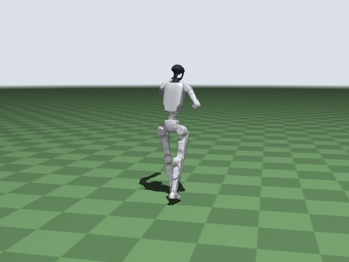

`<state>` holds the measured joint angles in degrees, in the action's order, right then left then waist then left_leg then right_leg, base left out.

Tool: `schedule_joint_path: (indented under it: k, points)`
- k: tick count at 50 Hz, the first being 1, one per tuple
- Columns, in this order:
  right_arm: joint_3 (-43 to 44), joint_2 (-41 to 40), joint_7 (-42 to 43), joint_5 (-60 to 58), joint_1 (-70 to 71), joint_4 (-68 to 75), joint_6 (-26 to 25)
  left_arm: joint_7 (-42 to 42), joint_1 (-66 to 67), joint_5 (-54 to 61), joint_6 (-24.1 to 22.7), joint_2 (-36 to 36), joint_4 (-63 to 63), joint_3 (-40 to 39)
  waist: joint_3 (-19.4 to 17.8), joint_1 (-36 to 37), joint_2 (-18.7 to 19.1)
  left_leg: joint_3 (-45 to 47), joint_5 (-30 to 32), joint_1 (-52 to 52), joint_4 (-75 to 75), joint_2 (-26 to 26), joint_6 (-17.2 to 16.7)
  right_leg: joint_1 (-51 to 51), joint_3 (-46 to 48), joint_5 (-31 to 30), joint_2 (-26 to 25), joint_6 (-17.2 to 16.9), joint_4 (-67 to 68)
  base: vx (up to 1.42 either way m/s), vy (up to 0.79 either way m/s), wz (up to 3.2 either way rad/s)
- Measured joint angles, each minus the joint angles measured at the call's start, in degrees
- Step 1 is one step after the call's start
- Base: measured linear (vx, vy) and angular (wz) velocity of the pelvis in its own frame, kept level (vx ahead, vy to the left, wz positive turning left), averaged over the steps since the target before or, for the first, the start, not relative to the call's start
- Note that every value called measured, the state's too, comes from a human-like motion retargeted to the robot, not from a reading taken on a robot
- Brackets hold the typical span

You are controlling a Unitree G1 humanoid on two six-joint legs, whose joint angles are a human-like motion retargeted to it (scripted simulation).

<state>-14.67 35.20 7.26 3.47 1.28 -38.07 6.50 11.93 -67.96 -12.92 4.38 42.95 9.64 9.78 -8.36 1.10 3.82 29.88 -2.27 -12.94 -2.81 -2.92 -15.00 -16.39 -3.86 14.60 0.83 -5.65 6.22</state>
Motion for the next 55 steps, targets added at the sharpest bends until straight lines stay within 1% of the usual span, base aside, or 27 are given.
schedule_joint_path:
  k: [3, 5, 7, 8, 10, 12, 15, 18, 20, 22, 23, 25, 26, 28, 30, 32, 35, 37, 38, 40, 43, 45, 48, 51, 52, 53, 55]
  points:
    - [-5.46, -0.57, 7.92, -0.77, 2.12, -1.48, 2.08, 8.7, -24.29, 3.33, 0.18, -5.92, 44.2, 27.26, -2.62, 2.88, -4.22, -0.87, 2.21, 4.31, 4.22, 0.24, 0.0, -0.23, 9.94, -1.56, -0.24, 1.86, 5.15, 0.19, -0.01, 0.18]
    - [-9.13, -0.01, 10.0, -1.14, 5.75, -2.23, 2.57, 4.24, -32.04, 6.05, 0.79, -12.89, 67.82, 39.74, -3.44, 3.2, -5.34, -2.35, 2.51, 5.19, 5.09, -0.27, 0.0, 2.43, 15.37, -1.03, -1.51, 2.29, 12.31, 0.14, 0.1, 0.54]
    - [-11.28, 0.89, 8.81, -1.62, 10.78, -2.78, 2.84, -2.32, -31.16, 4.36, -0.87, -14.83, 74.47, 44.07, -2.82, 3.71, -6.56, -2.66, 2.31, 5.44, 5.38, -0.39, 0.0, 6.1, 15.02, -1.42, -3.41, 0.94, 17.08, 0.14, 0.04, 0.06]
    - [-11.93, 0.94, 8.31, -2.37, 13.6, -2.87, 3.03, -2.27, -28.87, 3.46, -2.02, -13.79, 72.22, 44.07, -2.33, 4.55, -7.44, -2.06, 2.16, 5.98, 5.54, -0.56, 0.0, 7.19, 14.26, -2.49, -4.19, 0.28, 17.67, 0.17, -0.01, -0.42]
    - [-13.35, -0.41, 8.48, -4.72, 20.45, -1.46, 3.37, 2.91, -20.16, 5.44, -4.05, -8.67, 58.94, 38.53, -1.22, 6.72, -9.11, -0.21, 1.67, 7.29, 5.45, -0.87, 0.0, 7.67, 14.5, -4.85, -4.23, -0.59, 17.6, 0.2, -0.02, -0.8]
    - [-14.91, -2.71, 10.01, -9.36, 28.96, 3.18, 2.91, 9.51, -5.34, 17.65, -7.9, -5.58, 40.61, 27.3, -0.62, 9.99, -9.75, 2.04, 1.03, 9.07, 4.84, -1.16, 0.13, 5.22, 14.37, -5.98, -3.56, 0.0, 15.09, 0.19, 0.03, -0.93]
    - [-17.36, -4.91, 13.92, -20.24, 44.44, 17.45, 0.74, 11.36, 19.7, 31.82, -16.22, -9.46, 19.43, 12.91, 0.53, 13.73, -9.0, 2.93, -1.33, 7.09, -1.04, -1.08, 0.0, 1.65, 12.9, -6.06, -2.57, -0.05, 9.18, 0.08, 0.14, -0.32]
    - [-23.5, -9.85, 21.03, -30.41, 62.11, 45.19, -6.73, 6.11, 43.94, 42.33, -19.25, -15.44, 7.02, 4.3, 0.01, 21.05, -10.23, 6.36, -3.44, 2.68, -13.8, -3.08, 1.08, -0.35, 8.61, -4.92, 0.55, 2.41, 4.06, 0.06, 0.06, -0.82]
    - [-25.45, -13.8, 22.39, -27.93, 71.25, 66.53, -11.9, 1.23, 58.55, 49.69, -18.87, -19.01, 1.92, 0.95, -1.23, 25.8, -11.26, 6.18, -3.52, -3.45, -26.93, -5.33, 1.46, -0.71, 7.96, -3.25, 3.33, 3.81, 2.04, 0.04, 0.14, -0.47]
    - [-22.18, -15.99, 18.75, -16.85, 76.87, 82.76, -15.98, -0.64, 71.39, 59.62, -17.19, -21.27, -1.95, -1.09, -4.2, 30.9, -13.73, 6.4, -2.86, -7.54, -34.28, -5.08, 4.02, -0.83, 8.19, -1.22, 7.41, 3.88, 0.77, 0.08, 0.15, -0.18]
    - [-18.58, -15.98, 17.73, -10.53, 78.16, 87.05, -16.67, -1.19, 77.79, 62.0, -16.77, -21.66, -3.55, -2.25, -4.99, 32.83, -14.22, 7.33, -4.13, -9.86, -39.58, -7.36, 4.27, -1.05, 8.47, -0.58, 7.85, 3.83, -0.02, 0.13, 0.15, 0.28]
    - [-11.41, -13.32, 19.7, -2.02, 76.99, 86.28, -15.82, -1.16, 88.71, 64.87, -16.48, -21.61, -6.2, -5.45, -6.46, 35.58, -15.08, 13.21, -8.19, -11.13, -45.7, -13.21, 8.21, -1.3, 10.17, 0.43, 7.87, 3.61, -0.74, 0.19, 0.15, 0.82]
    - [-8.48, -10.78, 21.86, -0.96, 73.27, 80.24, -13.99, -1.28, 93.15, 65.17, -16.03, -20.41, -8.32, -8.1, -7.01, 36.59, -15.59, 17.43, -10.11, -9.78, -44.97, -15.44, 11.16, -1.38, 11.68, 0.49, 7.37, 3.56, -0.79, 0.23, 0.14, 1.28]
    - [-3.57, -5.19, 24.47, -2.82, 63.5, 65.63, -10.66, -1.74, 100.48, 63.37, -15.31, -17.77, -13.25, -14.16, -8.15, 38.8, -16.37, 22.25, -12.48, -6.76, -39.5, -15.64, 14.06, -1.99, 14.56, -0.02, 6.81, 3.09, -0.74, 0.31, 0.16, 1.45]
    - [1.07, 0.77, 23.59, -9.09, 51.3, 50.09, -8.82, -2.36, 103.92, 57.42, -14.8, -14.83, -18.94, -21.7, -9.38, 41.18, -16.17, 20.04, -14.53, -3.86, -30.92, -10.97, 12.64, -3.6, 16.84, -1.75, 6.29, 1.9, -0.39, 0.4, 0.19, 1.48]
    - [7.84, 5.25, 18.84, -15.92, 36.91, 37.07, -7.38, -3.95, 101.86, 46.12, -13.66, -11.25, -23.74, -30.06, -10.2, 42.05, -15.16, 15.29, -14.98, -0.42, -22.0, -5.74, 10.62, -5.35, 19.17, -5.24, 4.97, 0.87, 1.08, 0.42, 0.17, 1.99]
    - [20.5, 7.11, 8.14, -19.04, 13.26, 23.44, -2.0, -6.6, 94.43, 20.02, -13.13, -4.37, -27.28, -40.48, -8.59, 39.06, -12.02, 6.35, -13.16, 2.87, -15.74, -4.1, 5.24, -6.05, 21.11, -13.09, -0.16, -0.16, 6.19, 0.38, 0.11, 2.66]
    - [27.08, 6.43, -0.05, -14.95, 1.33, 19.37, 0.21, -4.78, 88.85, 6.42, -12.43, 0.99, -27.11, -42.65, -7.1, 35.26, -9.99, 0.16, -11.15, 5.18, -11.11, -3.98, 2.36, -2.98, 20.83, -15.47, -2.84, -1.67, 14.12, 0.34, 0.08, 2.53]
    - [29.42, 6.4, -3.82, -12.5, -3.14, 18.35, 0.45, -3.63, 86.72, 2.02, -11.91, 3.85, -26.64, -42.3, -6.01, 33.13, -9.32, -2.43, -10.4, 5.9, -9.22, -4.25, 1.57, -0.34, 20.97, -14.65, -3.45, -2.01, 19.05, 0.33, 0.05, 2.1]
    - [32.67, 7.43, -8.57, -9.69, -9.78, 17.37, 0.19, -2.1, 84.51, -1.72, -11.28, 10.08, -25.82, -40.71, -3.79, 28.63, -8.55, -6.03, -9.21, 7.14, -5.8, -4.8, 1.3, 5.42, 22.08, -10.31, -2.83, -0.91, 28.01, 0.31, 0.01, 1.61]
    - [35.76, 10.89, -8.23, -10.87, -15.94, 17.35, 0.44, -2.27, 86.11, -3.23, -11.68, 19.87, -24.89, -40.31, -2.02, 21.95, -7.71, -8.68, -7.97, 9.92, -1.81, -5.52, 2.62, 11.95, 22.57, -3.65, -0.19, 1.92, 33.76, 0.28, -0.03, 1.06]
    - [38.22, 13.4, -7.62, -11.51, -19.38, 17.58, 0.8, -3.03, 88.12, -4.93, -11.85, 25.5, -23.91, -41.61, -1.54, 18.03, -7.17, -10.15, -7.62, 11.66, -0.51, -6.12, 2.95, 14.77, 22.0, -0.05, 1.04, 3.08, 32.25, 0.26, -0.05, 0.79]
    - [42.4, 16.78, -8.39, -10.94, -23.58, 18.36, 0.91, -3.98, 90.33, -5.86, -12.03, 31.5, -21.67, -44.78, -1.28, 12.94, -8.08, -12.42, -8.02, 12.86, -0.84, -5.57, 2.19, 16.9, 21.19, 3.02, 3.32, 2.36, 21.3, 0.25, -0.07, 0.69]
    - [46.73, 19.19, -9.14, -10.04, -26.68, 19.3, 0.36, -3.07, 91.32, -5.44, -12.3, 35.05, -19.75, -48.59, -1.71, 8.56, -11.48, -14.44, -9.52, 13.58, -2.21, -2.12, 2.55, 17.97, 16.86, 1.72, 6.35, -1.53, 4.5, 0.24, -0.11, 0.67]
    - [48.09, 19.66, -9.34, -9.74, -27.4, 19.64, 0.1, -2.51, 91.39, -5.42, -12.3, 35.78, -19.23, -49.83, -1.97, 7.46, -13.01, -14.87, -10.14, 13.96, -2.59, -0.46, 3.72, 18.59, 14.69, -0.21, 7.68, -3.32, -0.31, 0.24, -0.12, 0.49]
    - [49.29, 19.89, -9.6, -9.62, -27.84, 20.03, -0.19, -1.93, 91.23, -5.42, -12.06, 36.19, -18.83, -50.91, -2.27, 6.75, -14.83, -14.88, -10.61, 14.51, -2.57, 1.65, 6.62, 19.52, 12.31, -3.41, 9.35, -5.19, -3.85, 0.24, -0.11, 0.31]
    - [51.88, 20.12, -9.93, -8.92, -28.9, 20.46, -0.29, -1.78, 91.34, -5.71, -12.27, 36.57, -18.21, -53.22, -2.31, 5.83, -16.49, -15.17, -11.82, 15.45, -3.51, 3.22, 7.62, 20.58, 9.81, -8.69, 10.73, -7.12, -6.79, 0.24, -0.09, 0.1]
